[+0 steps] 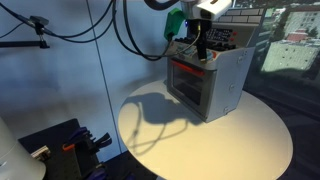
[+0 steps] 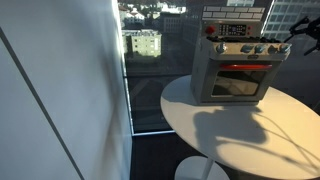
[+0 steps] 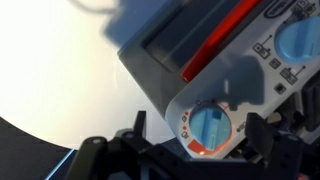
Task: Turn the second right switch to the right
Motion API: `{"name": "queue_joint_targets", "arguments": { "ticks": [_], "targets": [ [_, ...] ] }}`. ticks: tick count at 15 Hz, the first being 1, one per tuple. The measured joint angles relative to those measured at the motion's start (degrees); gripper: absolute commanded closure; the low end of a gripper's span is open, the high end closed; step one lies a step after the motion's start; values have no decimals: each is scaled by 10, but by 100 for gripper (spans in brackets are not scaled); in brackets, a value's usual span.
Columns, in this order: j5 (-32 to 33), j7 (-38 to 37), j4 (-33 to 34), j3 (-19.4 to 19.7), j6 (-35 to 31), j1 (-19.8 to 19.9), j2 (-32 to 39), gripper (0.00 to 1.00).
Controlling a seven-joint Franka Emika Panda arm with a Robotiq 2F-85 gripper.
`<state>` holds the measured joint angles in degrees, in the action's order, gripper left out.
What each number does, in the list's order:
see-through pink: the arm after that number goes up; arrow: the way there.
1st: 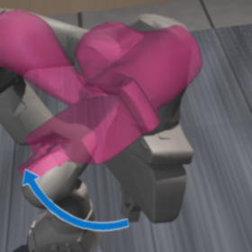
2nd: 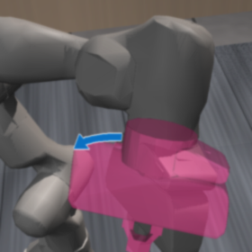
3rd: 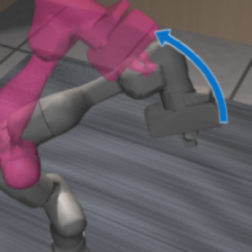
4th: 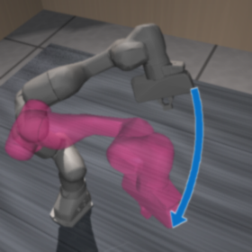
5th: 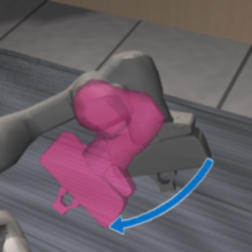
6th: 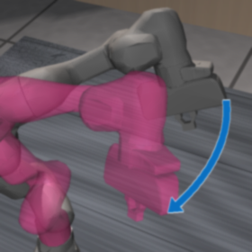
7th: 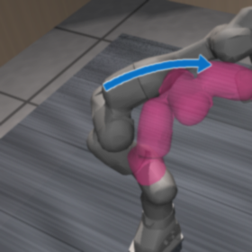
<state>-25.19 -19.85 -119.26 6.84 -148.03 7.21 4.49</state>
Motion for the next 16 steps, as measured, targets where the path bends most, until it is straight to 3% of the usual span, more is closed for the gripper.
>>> {"name": "queue_joint_targets", "arguments": {
  "ticks": [6,16],
  "targets": [
    [59,33,-11,0,91,-2,-35,0],
    [164,35,-10,-6,312,-5,-80,0]
  ]
}}
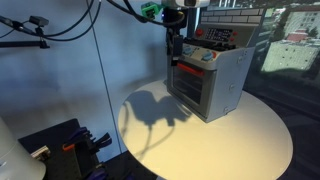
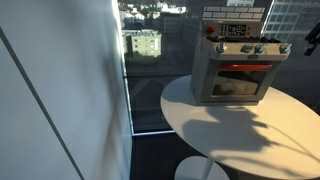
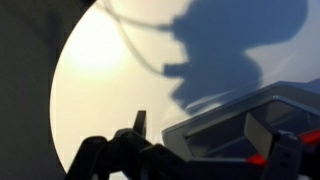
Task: Turn the second right switch to the right
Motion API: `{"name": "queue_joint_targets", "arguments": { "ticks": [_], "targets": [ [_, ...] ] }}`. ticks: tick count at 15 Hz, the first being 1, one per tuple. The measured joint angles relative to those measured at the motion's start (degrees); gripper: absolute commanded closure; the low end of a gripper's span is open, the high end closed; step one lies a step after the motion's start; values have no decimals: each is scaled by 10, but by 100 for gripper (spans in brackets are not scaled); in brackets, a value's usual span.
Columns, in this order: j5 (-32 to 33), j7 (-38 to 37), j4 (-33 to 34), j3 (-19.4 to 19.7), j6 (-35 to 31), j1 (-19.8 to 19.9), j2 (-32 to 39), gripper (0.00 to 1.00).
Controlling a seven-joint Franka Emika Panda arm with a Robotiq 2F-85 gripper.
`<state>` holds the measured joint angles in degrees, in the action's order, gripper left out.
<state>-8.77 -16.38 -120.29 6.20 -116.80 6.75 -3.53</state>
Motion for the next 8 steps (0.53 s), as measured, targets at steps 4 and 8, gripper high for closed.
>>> {"name": "queue_joint_targets", "arguments": {
  "ticks": [4,8],
  "targets": [
    [42,0,-7,-8,68,-4,-15,0],
    [89,0,-31,-20,104,-10,-40,0]
  ]
}}
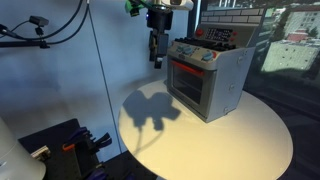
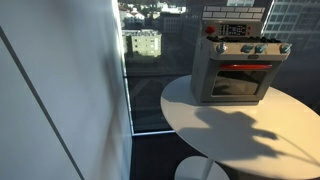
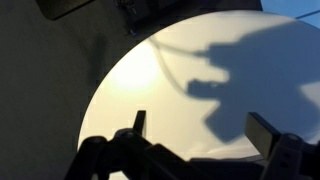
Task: Turn the second right switch to the right
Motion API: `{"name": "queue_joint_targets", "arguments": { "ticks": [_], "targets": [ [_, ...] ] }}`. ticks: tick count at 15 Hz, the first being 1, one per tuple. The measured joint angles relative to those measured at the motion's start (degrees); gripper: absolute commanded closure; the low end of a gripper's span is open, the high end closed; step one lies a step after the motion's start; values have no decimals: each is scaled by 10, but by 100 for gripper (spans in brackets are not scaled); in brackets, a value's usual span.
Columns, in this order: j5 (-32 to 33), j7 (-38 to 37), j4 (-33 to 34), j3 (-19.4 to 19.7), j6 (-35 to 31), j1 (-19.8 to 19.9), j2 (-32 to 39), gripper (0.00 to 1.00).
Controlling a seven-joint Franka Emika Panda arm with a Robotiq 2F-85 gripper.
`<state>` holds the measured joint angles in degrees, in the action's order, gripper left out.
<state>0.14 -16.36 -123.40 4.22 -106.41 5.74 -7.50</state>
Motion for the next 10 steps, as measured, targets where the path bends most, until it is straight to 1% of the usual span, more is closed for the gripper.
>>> {"name": "queue_joint_targets", "arguments": {
  "ticks": [4,10],
  "targets": [
    [26,0,-32,-11,6,-3,-35,0],
    [30,0,-70,-17,6,-3,-79,0]
  ]
}}
